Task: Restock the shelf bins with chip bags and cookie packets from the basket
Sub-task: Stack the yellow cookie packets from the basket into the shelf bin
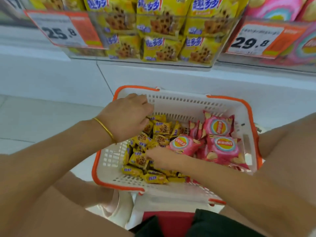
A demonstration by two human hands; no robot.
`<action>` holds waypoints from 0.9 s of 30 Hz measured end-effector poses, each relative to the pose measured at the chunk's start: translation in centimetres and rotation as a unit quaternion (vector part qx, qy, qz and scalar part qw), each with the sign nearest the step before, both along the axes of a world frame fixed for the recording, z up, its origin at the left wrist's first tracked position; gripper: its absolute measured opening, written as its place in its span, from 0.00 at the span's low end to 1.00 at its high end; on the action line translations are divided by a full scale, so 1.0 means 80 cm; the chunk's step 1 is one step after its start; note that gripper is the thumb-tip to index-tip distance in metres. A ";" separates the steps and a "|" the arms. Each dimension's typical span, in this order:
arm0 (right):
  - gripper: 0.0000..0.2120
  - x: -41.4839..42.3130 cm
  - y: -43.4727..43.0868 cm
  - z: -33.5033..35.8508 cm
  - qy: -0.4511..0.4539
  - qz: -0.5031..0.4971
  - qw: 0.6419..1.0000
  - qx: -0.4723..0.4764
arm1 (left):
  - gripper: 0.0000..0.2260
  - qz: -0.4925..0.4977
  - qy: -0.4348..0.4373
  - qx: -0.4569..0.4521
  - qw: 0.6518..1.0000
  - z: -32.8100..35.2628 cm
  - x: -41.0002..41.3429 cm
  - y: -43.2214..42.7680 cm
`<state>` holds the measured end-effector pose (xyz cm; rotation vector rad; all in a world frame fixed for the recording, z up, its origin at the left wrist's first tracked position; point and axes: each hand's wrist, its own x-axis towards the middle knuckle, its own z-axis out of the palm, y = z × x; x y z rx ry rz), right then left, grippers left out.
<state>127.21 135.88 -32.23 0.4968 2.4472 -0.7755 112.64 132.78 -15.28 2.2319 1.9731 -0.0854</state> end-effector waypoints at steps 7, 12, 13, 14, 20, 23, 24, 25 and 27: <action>0.17 0.026 -0.037 -0.049 -0.096 -0.015 0.994 0.058 | 0.14 -0.005 0.015 -0.033 0.999 -0.003 -0.003 -0.009; 0.10 0.013 -0.024 -0.014 -0.057 -0.065 0.993 0.074 | 0.14 0.002 0.034 -0.045 0.998 -0.002 -0.003 -0.003; 0.08 0.007 -0.014 0.004 -0.034 -0.094 0.993 0.066 | 0.14 0.003 0.033 -0.051 0.998 -0.002 -0.003 -0.003; 0.06 0.001 -0.001 0.023 -0.009 -0.127 0.990 0.053 | 0.14 0.007 0.031 -0.059 0.998 -0.002 -0.004 -0.003; 0.09 0.002 0.061 0.153 0.163 -0.519 0.768 -0.338 | 0.33 0.028 -0.050 -0.147 0.988 -0.002 0.003 -0.015; 0.04 0.014 0.061 0.196 0.199 -0.557 0.657 -0.468 | 0.34 0.020 -0.060 -0.073 0.995 0.007 0.011 -0.019; 0.04 0.017 0.059 0.208 0.204 -0.554 0.642 -0.490 | 0.28 0.021 -0.086 -0.028 0.996 0.012 0.010 -0.017; 0.02 0.021 0.058 0.217 0.209 -0.543 0.659 -0.476 | 0.23 0.034 -0.127 0.001 0.991 0.020 0.007 -0.015; 0.11 0.030 0.060 0.233 0.216 -0.502 0.773 -0.322 | 0.14 0.101 -0.265 0.006 0.959 0.041 -0.002 -0.010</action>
